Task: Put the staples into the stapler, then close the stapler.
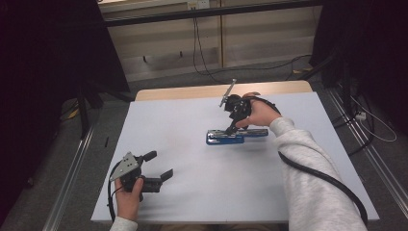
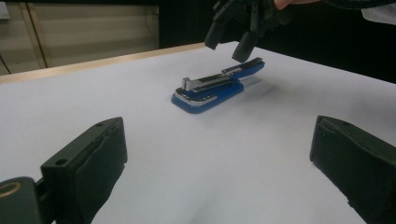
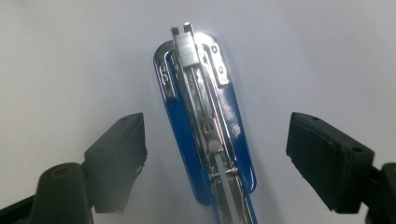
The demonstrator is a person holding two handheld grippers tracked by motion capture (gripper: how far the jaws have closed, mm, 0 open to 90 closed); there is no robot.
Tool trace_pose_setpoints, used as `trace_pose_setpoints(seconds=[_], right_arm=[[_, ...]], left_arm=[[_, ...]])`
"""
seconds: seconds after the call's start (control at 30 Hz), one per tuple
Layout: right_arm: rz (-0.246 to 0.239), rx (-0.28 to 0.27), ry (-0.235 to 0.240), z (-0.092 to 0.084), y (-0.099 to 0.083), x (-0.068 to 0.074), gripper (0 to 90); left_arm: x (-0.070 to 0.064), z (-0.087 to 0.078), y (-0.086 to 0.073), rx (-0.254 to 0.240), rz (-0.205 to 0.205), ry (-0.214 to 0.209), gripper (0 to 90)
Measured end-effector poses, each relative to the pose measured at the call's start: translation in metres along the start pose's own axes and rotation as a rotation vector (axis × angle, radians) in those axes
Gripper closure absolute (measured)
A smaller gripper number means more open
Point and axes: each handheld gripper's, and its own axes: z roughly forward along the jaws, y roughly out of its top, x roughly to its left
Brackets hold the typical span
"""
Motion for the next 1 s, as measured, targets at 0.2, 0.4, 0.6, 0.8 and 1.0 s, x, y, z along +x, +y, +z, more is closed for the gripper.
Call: trace_pose_setpoints(seconds=[0.2, 0.4, 0.6, 0.8, 1.0], right_arm=[[0.044, -0.054, -0.021, -0.01, -0.018, -0.001, 14.2], [0.054, -0.099, -0.044, -0.017, -0.035, 0.002, 12.1], [0.063, -0.116, -0.057, -0.02, -0.05, 0.004, 11.6], [0.109, -0.106, -0.074, -0.018, -0.068, 0.006, 11.6], [0.143, -0.129, -0.098, -0.023, -0.082, 0.005, 11.9]], left_arm=[[-0.001, 0.008, 0.003, 0.007, -0.016, -0.016, 3.9], [-0.001, 0.014, 0.004, 0.024, -0.023, -0.027, 3.9], [-0.002, 0.024, 0.006, 0.052, -0.04, -0.04, 3.5], [-0.001, 0.034, 0.01, 0.05, -0.059, -0.044, 3.3], [0.0, 0.042, 0.012, 0.067, -0.067, -0.044, 3.3]])
